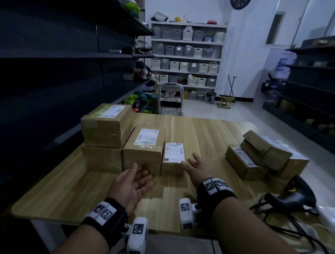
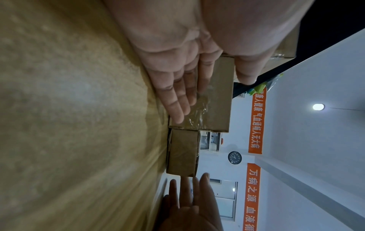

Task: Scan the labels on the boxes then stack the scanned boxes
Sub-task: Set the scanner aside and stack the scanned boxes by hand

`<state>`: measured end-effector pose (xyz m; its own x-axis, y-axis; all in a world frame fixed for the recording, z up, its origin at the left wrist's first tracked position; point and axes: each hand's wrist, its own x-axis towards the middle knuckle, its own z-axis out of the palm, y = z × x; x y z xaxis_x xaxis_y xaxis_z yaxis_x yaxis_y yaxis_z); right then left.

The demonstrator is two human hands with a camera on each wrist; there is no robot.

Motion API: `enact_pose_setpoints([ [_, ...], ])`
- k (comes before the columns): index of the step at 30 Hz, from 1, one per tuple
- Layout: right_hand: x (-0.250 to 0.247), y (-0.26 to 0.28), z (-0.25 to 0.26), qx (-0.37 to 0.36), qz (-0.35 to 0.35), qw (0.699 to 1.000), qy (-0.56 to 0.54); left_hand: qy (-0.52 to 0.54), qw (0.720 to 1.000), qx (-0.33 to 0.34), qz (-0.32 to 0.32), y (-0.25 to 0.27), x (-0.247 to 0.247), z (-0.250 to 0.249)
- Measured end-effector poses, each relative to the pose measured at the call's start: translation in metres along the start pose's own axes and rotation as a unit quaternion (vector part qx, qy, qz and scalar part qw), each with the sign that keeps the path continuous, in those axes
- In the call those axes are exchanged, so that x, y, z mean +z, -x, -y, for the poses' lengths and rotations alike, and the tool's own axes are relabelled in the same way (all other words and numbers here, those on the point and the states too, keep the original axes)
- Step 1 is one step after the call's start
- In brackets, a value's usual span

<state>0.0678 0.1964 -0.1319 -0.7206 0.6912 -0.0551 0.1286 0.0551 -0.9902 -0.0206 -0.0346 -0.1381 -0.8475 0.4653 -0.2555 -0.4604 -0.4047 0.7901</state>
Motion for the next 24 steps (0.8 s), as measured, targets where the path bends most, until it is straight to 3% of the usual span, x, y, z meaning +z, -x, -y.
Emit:
enact_pose_setpoints([
  [15,0.0012,0.0003,0.0009,0.024,0.018,0.999,0.013,-0.005,1.000,0.015,0.003,-0.0016,-0.0002,0.0024],
  [24,0.0014,0.0043,0.0002,0.044,-0.035,0.998,-0.035,-0.021,1.000,0.017,0.008,-0.0021,-0.0007,0.0019],
])
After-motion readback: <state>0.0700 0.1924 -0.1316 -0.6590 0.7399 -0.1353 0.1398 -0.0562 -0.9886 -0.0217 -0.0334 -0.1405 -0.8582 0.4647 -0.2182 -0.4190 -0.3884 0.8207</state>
